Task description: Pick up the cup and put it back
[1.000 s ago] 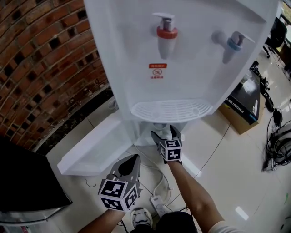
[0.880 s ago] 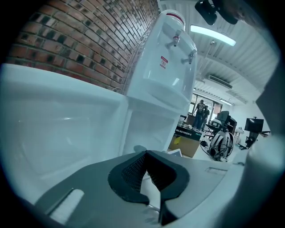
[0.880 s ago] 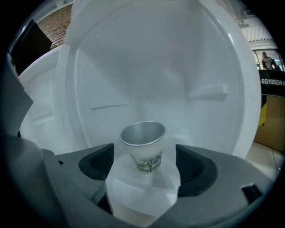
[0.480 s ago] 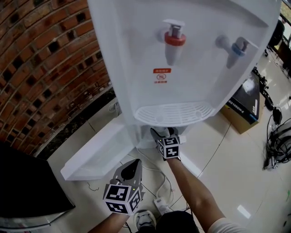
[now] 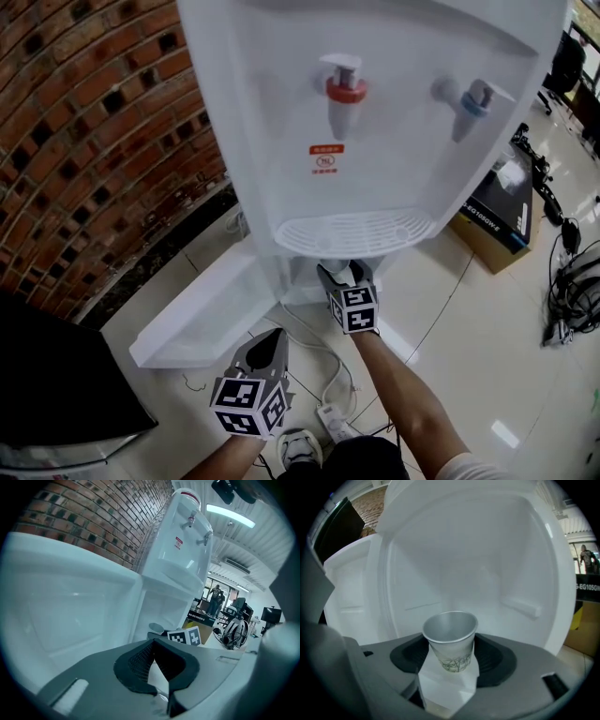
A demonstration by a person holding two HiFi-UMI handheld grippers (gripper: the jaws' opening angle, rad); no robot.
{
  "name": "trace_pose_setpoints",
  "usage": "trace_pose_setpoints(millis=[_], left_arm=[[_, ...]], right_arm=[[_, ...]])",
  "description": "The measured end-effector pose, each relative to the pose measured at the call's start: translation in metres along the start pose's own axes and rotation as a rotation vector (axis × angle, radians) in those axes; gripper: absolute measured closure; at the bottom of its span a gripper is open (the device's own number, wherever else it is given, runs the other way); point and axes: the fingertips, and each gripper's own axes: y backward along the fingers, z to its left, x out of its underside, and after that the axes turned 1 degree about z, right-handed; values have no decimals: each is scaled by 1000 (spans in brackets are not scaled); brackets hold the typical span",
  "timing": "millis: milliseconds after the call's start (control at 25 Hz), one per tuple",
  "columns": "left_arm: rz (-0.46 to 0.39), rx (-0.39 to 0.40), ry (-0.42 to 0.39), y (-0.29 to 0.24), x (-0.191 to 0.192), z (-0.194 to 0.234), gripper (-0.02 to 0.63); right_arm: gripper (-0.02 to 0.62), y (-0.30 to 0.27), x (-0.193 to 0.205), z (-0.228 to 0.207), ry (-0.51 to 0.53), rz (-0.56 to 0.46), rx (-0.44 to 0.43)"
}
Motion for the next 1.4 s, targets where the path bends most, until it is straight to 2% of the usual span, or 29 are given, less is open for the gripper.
trace_pose_setpoints(millis=[200,400,640,840,1040,1240,1400], left_arm=[[37,-8,6,14,-27,-17,612],[67,-2,-23,51,-72,-60,612],[51,-44,-32,123,-144,-121,612],[46,-58,10,195,-203,-188,612],[12,-81,39,273,-259,-261,612],[-30,-107,60,349,-297,-322,612],[-45,-140,71,399,-315,-349,612]], right_arm=[[282,58,-12,2,-44,32,-10],[282,143,-56,17,-72,59,-34],[282,273,-142,24,-146,65,-36],[283,393,-238,30,-173,62,-50],[284,505,-314,38,-179,80,-72],[284,606,-374,45,-132,95,-92],[284,667,-419,47,-86,73,-134]])
